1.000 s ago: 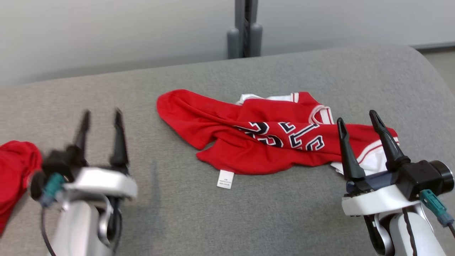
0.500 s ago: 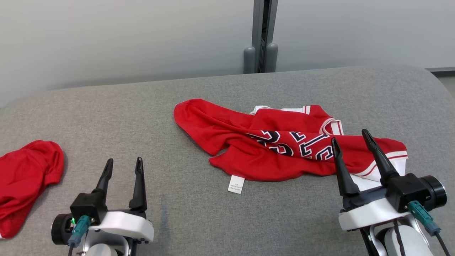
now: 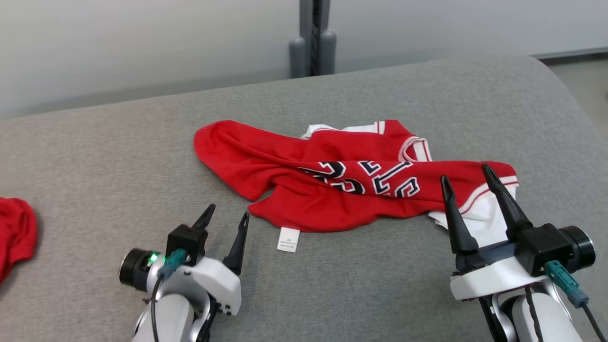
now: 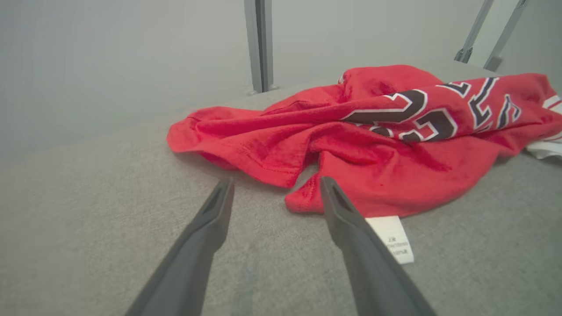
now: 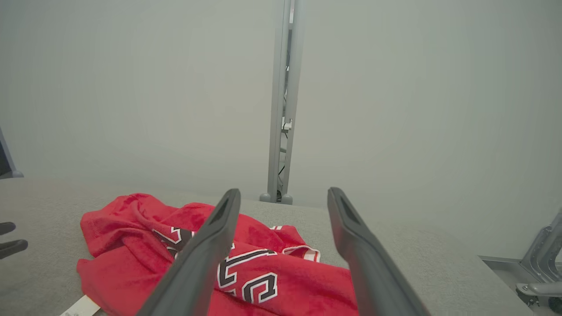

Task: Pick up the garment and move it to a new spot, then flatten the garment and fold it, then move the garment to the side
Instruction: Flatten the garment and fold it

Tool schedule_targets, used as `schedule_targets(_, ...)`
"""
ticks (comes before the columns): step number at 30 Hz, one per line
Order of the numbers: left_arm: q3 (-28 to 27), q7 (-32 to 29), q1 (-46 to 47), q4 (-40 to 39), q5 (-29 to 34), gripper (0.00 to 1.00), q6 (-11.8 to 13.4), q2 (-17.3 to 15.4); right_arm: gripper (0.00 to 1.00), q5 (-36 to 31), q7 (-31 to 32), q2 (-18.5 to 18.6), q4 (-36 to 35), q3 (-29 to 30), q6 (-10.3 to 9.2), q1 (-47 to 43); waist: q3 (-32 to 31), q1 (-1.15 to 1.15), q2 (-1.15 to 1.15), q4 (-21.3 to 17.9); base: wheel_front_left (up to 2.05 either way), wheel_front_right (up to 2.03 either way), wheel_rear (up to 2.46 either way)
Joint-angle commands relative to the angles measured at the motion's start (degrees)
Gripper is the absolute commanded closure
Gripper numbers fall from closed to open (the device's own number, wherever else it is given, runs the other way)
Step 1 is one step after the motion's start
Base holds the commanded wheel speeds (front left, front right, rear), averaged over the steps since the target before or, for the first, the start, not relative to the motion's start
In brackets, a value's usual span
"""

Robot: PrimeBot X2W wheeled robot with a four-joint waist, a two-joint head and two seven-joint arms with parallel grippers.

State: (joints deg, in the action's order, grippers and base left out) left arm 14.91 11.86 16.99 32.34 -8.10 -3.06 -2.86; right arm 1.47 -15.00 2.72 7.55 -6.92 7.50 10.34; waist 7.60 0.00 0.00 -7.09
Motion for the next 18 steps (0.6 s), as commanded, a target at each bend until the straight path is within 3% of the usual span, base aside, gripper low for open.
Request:
schedule_targets(1, 0.44, -0.56, 2.55, 2.10, 0.86, 0.00, 0.35, -0.33, 0.00, 0.35, -0.30, 0.33, -0.43, 0.01, -0.02, 0.99, 1.83, 0.00, 0.00, -2.03, 0.00, 0.00, 0.00)
schedule_targets(17, 1.76, -1.46, 12.96, 19.65, -0.18, 0.00, -0.18, -0.49, 0.00, 1.48, -0.30, 0.33, -1.30, 0.83, -0.02, 2.13, 6.38, 0.00, 0.00, -7.32, 0.00, 0.00, 0.00)
schedule_targets(18, 1.91, -1.19, 13.21, 20.28, -0.42, 0.11, -0.42, -0.48, 0.00, 1.55, -0.30, 0.33, -1.32, 0.90, -0.02, 2.08, 6.40, 0.00, 0.00, -7.32, 0.00, 0.00, 0.00)
